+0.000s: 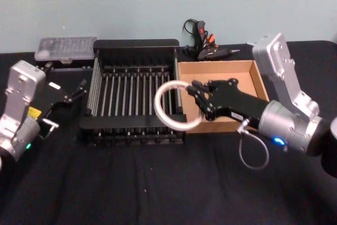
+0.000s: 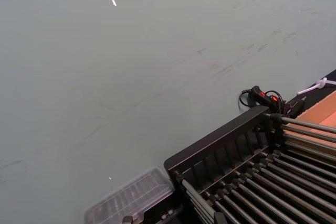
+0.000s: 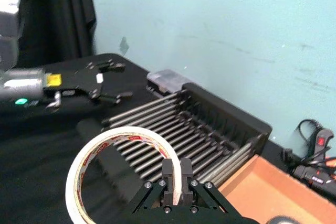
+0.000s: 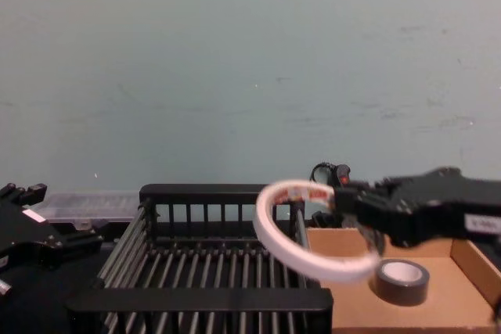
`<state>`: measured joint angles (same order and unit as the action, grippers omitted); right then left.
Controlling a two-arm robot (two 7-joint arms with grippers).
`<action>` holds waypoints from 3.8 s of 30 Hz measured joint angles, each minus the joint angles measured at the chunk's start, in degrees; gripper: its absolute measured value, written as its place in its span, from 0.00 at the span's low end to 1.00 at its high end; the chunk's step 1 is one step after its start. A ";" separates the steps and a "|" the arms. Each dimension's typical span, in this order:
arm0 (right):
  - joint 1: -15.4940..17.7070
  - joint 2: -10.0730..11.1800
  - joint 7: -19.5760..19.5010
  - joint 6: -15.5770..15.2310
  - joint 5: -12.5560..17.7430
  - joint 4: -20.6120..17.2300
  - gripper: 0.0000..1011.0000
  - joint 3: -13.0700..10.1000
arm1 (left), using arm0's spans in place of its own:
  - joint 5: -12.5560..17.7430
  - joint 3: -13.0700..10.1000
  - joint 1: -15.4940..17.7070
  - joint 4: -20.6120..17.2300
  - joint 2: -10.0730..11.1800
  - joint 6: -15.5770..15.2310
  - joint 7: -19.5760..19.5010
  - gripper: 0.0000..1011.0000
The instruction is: Pick up the white tape and place it into the black box , Pick up the silver tape and place it into the brown box.
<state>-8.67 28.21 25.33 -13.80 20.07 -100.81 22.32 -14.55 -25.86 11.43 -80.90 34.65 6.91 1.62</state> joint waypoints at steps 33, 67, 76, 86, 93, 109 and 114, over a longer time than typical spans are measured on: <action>-21.25 -20.08 -8.10 3.69 -8.90 32.75 0.09 6.73 | 0.00 0.00 0.00 0.00 0.00 0.00 0.00 0.99; -22.92 -22.77 -8.11 3.70 -11.55 39.13 0.32 7.14 | 0.00 0.00 0.00 0.00 0.00 0.00 0.00 0.99; -22.87 -22.72 -8.08 3.69 -11.47 39.06 0.62 7.14 | 0.00 0.00 0.00 0.00 0.00 0.00 0.00 0.99; -22.86 -22.69 -8.06 3.69 -11.42 39.01 0.92 7.14 | 0.00 0.00 0.00 0.00 0.00 0.00 0.00 0.99; -22.86 -22.69 -8.05 3.69 -11.40 38.99 0.99 7.14 | 0.00 0.00 0.00 0.00 0.00 0.00 0.00 0.99; -21.56 -22.10 -6.78 4.01 -10.97 36.36 0.99 5.47 | 0.00 0.00 0.00 0.00 0.00 0.00 0.00 0.99; -20.02 -21.05 -6.51 4.07 -10.33 33.11 0.99 3.89 | 0.00 0.00 0.00 0.00 0.00 0.00 0.00 0.99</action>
<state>-28.69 7.16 18.82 -9.73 9.74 -67.70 26.22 -14.55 -25.86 11.43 -80.90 34.65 6.91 1.62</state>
